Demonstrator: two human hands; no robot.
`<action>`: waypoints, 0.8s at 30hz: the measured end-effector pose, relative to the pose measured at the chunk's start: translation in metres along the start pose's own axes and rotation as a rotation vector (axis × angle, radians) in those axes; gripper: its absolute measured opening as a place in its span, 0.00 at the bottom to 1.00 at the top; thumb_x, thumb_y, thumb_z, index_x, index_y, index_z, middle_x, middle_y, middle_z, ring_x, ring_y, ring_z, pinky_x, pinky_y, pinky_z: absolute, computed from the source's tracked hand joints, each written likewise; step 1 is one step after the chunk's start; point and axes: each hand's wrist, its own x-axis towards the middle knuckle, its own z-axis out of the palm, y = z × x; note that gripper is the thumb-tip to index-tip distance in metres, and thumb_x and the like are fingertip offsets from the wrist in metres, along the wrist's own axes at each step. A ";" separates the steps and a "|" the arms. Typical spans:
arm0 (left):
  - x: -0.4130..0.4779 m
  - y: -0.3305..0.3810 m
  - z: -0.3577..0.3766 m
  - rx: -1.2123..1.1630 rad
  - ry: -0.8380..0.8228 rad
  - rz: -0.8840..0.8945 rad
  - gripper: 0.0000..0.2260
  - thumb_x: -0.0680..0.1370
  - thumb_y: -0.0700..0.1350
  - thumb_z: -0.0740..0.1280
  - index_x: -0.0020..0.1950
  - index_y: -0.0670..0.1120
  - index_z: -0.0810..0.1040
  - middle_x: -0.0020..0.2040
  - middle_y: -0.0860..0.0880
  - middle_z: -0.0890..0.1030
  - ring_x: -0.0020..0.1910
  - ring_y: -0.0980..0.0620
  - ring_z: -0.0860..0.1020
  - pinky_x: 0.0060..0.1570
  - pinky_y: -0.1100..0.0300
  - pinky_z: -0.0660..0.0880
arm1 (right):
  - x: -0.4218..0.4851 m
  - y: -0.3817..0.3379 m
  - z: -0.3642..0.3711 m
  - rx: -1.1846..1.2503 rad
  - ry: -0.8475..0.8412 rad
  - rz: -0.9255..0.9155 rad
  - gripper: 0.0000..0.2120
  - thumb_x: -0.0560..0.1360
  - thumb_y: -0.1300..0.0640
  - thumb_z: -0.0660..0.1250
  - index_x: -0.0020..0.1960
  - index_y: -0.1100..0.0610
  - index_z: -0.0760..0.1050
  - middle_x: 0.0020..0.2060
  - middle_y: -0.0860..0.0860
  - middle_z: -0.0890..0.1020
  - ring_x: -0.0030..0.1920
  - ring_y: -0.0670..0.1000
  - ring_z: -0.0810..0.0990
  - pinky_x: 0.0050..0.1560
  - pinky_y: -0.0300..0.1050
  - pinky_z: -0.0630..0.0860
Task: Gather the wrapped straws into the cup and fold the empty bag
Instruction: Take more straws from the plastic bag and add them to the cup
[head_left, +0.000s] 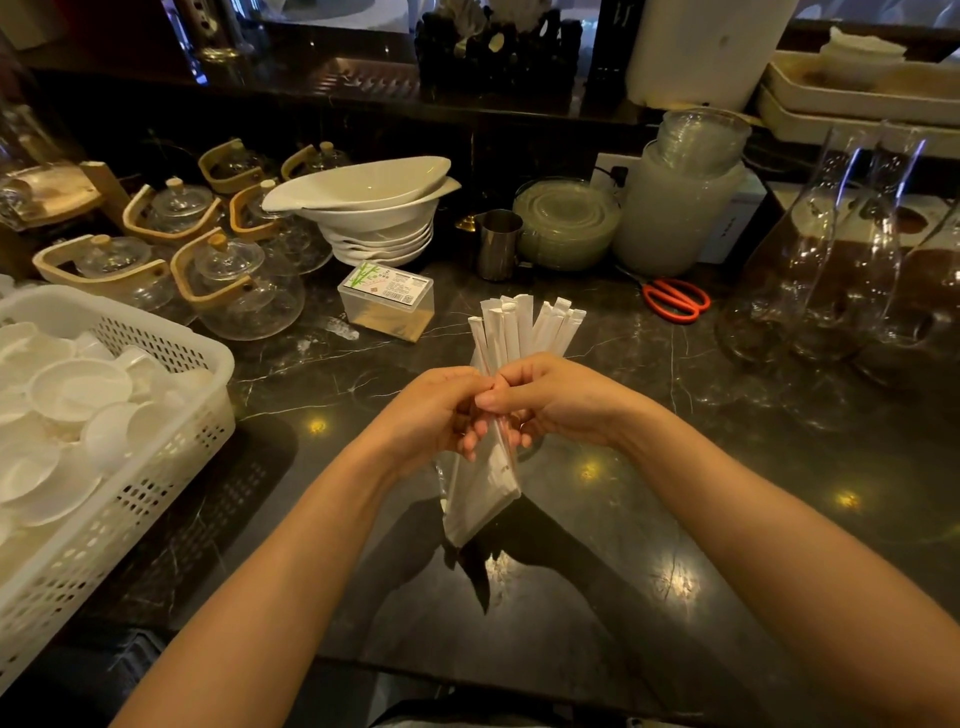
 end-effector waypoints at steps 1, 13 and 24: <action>0.000 -0.001 0.001 0.013 -0.011 -0.007 0.14 0.77 0.45 0.59 0.34 0.45 0.76 0.23 0.50 0.73 0.20 0.57 0.69 0.21 0.66 0.69 | 0.000 0.001 0.000 0.010 -0.007 -0.005 0.08 0.75 0.63 0.62 0.39 0.59 0.77 0.27 0.48 0.82 0.29 0.45 0.75 0.27 0.31 0.73; 0.004 -0.011 0.004 -0.129 -0.027 0.108 0.18 0.78 0.45 0.55 0.29 0.48 0.72 0.21 0.52 0.72 0.20 0.57 0.69 0.24 0.67 0.71 | 0.006 0.012 0.002 0.152 0.045 -0.128 0.15 0.75 0.65 0.61 0.31 0.57 0.75 0.28 0.51 0.82 0.31 0.51 0.77 0.28 0.34 0.71; 0.000 -0.013 0.000 -0.168 -0.030 0.135 0.19 0.79 0.42 0.54 0.29 0.47 0.72 0.21 0.51 0.74 0.20 0.58 0.72 0.29 0.67 0.75 | 0.009 0.021 0.008 0.308 0.070 -0.161 0.11 0.76 0.66 0.58 0.35 0.61 0.70 0.25 0.49 0.82 0.26 0.44 0.80 0.27 0.33 0.71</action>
